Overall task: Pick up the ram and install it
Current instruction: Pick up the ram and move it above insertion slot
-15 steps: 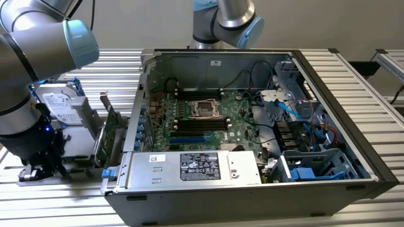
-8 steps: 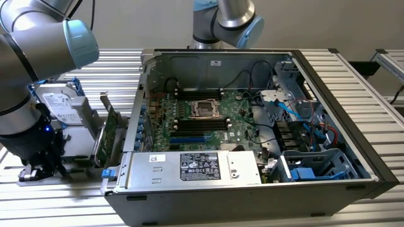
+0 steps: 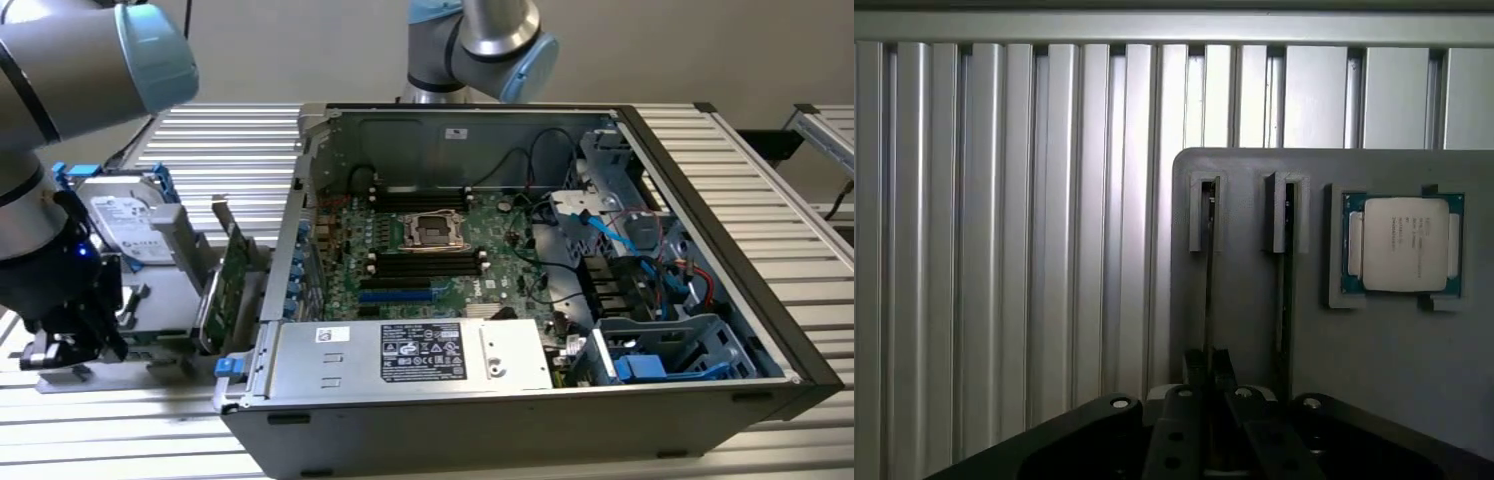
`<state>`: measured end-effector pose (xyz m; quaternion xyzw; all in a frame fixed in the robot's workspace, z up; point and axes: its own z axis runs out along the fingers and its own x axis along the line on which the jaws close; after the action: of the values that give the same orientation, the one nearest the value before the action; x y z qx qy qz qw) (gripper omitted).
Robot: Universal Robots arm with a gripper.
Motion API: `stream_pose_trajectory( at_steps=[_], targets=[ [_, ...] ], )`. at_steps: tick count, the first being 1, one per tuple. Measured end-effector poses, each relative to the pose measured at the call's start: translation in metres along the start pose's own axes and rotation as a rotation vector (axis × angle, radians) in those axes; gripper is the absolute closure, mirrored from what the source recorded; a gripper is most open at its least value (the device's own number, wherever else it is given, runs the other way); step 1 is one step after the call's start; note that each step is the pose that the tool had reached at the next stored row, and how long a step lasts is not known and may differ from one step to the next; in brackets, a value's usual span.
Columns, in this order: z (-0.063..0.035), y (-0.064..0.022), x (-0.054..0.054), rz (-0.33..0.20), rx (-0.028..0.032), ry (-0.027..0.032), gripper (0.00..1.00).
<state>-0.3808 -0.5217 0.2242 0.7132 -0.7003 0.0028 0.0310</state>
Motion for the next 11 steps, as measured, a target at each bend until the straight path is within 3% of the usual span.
stream_pose_trajectory(
  at_steps=[7, 11],
  targets=[
    [-0.0318, 0.0002, 0.002, 0.0, -0.0001, 0.0, 0.86],
    [-0.0502, -0.0052, 0.003, -0.006, 0.0001, 0.0003, 0.86]
  ],
)
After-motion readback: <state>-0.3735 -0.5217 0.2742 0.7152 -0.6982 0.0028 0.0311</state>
